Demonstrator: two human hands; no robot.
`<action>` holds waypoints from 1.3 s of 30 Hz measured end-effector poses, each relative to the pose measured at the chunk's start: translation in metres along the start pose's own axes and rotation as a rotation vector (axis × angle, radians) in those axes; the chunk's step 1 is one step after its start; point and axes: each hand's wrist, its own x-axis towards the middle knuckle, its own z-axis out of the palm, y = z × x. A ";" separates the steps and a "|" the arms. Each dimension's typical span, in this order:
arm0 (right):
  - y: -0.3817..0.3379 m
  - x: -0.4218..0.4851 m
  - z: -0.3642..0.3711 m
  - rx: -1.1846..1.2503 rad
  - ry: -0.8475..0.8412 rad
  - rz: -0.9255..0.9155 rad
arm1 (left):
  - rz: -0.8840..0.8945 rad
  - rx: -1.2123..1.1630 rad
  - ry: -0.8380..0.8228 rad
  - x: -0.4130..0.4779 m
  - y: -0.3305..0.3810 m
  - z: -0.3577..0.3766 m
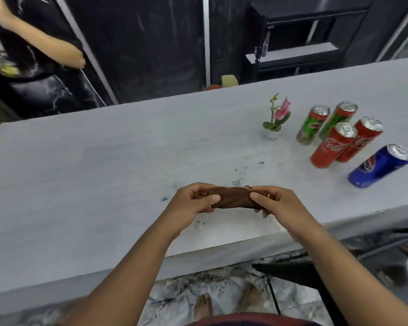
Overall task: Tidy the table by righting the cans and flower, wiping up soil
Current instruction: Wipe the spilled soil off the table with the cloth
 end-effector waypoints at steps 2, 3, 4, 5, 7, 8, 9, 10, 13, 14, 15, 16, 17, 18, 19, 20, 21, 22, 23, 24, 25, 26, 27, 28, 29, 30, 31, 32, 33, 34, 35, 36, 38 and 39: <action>-0.008 0.017 0.019 -0.039 -0.052 0.002 | 0.002 -0.003 0.056 -0.002 -0.005 -0.021; -0.011 0.025 0.028 -0.059 -0.075 0.001 | 0.005 -0.003 0.078 -0.003 -0.009 -0.032; -0.016 0.034 0.038 -0.084 -0.099 -0.002 | 0.008 -0.001 0.096 -0.003 -0.012 -0.043; -0.021 0.042 0.048 -0.114 -0.124 -0.010 | 0.007 0.007 0.111 -0.003 -0.014 -0.055; -0.032 0.063 0.067 -0.158 -0.184 -0.036 | 0.005 0.043 0.141 0.002 -0.017 -0.078; -0.039 0.075 0.077 -0.175 -0.210 -0.052 | 0.008 0.063 0.158 0.005 -0.017 -0.090; -0.045 0.088 0.086 -0.203 -0.233 -0.073 | 0.014 0.084 0.179 0.011 -0.016 -0.102; -0.052 0.102 0.096 -0.240 -0.251 -0.101 | 0.021 0.110 0.204 0.017 -0.014 -0.114; -0.071 0.144 0.124 -0.353 -0.271 -0.179 | 0.059 0.198 0.284 0.039 -0.002 -0.147; -0.076 0.157 0.132 -0.383 -0.276 -0.197 | 0.072 0.218 0.313 0.047 0.002 -0.155; -0.080 0.168 0.140 -0.417 -0.277 -0.212 | 0.081 0.234 0.341 0.054 0.004 -0.163; -0.081 0.177 0.147 -0.455 -0.274 -0.227 | 0.087 0.250 0.362 0.061 0.005 -0.169; -0.082 0.186 0.152 -0.503 -0.270 -0.242 | 0.089 0.268 0.374 0.068 0.003 -0.174; -0.081 0.192 0.156 -0.562 -0.270 -0.254 | 0.088 0.290 0.379 0.073 -0.002 -0.178; -0.079 0.197 0.159 -0.634 -0.272 -0.263 | 0.086 0.319 0.387 0.077 -0.008 -0.181; -0.077 0.199 0.161 -0.706 -0.275 -0.273 | 0.085 0.353 0.404 0.079 -0.016 -0.184; -0.075 0.201 0.163 -0.763 -0.276 -0.283 | 0.092 0.395 0.431 0.078 -0.024 -0.187; -0.074 0.201 0.164 -0.795 -0.273 -0.295 | 0.114 0.459 0.464 0.075 -0.034 -0.191; -0.073 0.200 0.165 -0.800 -0.271 -0.312 | 0.153 0.545 0.499 0.068 -0.044 -0.197; -0.074 0.199 0.166 -0.786 -0.272 -0.334 | 0.204 0.638 0.532 0.060 -0.056 -0.203; -0.075 0.199 0.167 -0.766 -0.277 -0.363 | 0.258 0.724 0.566 0.049 -0.068 -0.208; -0.077 0.199 0.170 -0.748 -0.286 -0.401 | 0.312 0.809 0.599 0.038 -0.080 -0.212; -0.078 0.199 0.174 -0.736 -0.300 -0.438 | 0.360 0.892 0.629 0.027 -0.092 -0.215; -0.080 0.200 0.178 -0.730 -0.319 -0.468 | 0.397 0.965 0.652 0.018 -0.102 -0.217; -0.080 0.202 0.184 -0.728 -0.338 -0.486 | 0.416 1.010 0.667 0.011 -0.110 -0.218; -0.080 0.203 0.189 -0.734 -0.357 -0.496 | 0.420 1.027 0.678 0.007 -0.114 -0.218; -0.079 0.205 0.193 -0.745 -0.372 -0.497 | 0.421 1.026 0.688 0.006 -0.116 -0.217; -0.078 0.207 0.197 -0.758 -0.382 -0.493 | 0.426 1.021 0.697 0.007 -0.115 -0.217; -0.076 0.208 0.200 -0.769 -0.385 -0.486 | 0.432 1.022 0.706 0.008 -0.113 -0.217; -0.075 0.209 0.202 -0.773 -0.383 -0.477 | 0.438 1.027 0.711 0.009 -0.111 -0.216; -0.073 0.208 0.203 -0.770 -0.377 -0.467 | 0.441 1.033 0.712 0.010 -0.110 -0.215; -0.071 0.205 0.202 -0.761 -0.371 -0.460 | 0.445 1.039 0.713 0.010 -0.110 -0.215; -0.065 0.194 0.199 -0.737 -0.363 -0.461 | 0.451 1.046 0.713 0.010 -0.111 -0.217; -0.061 0.185 0.198 -0.728 -0.364 -0.465 | 0.455 1.046 0.714 0.010 -0.112 -0.217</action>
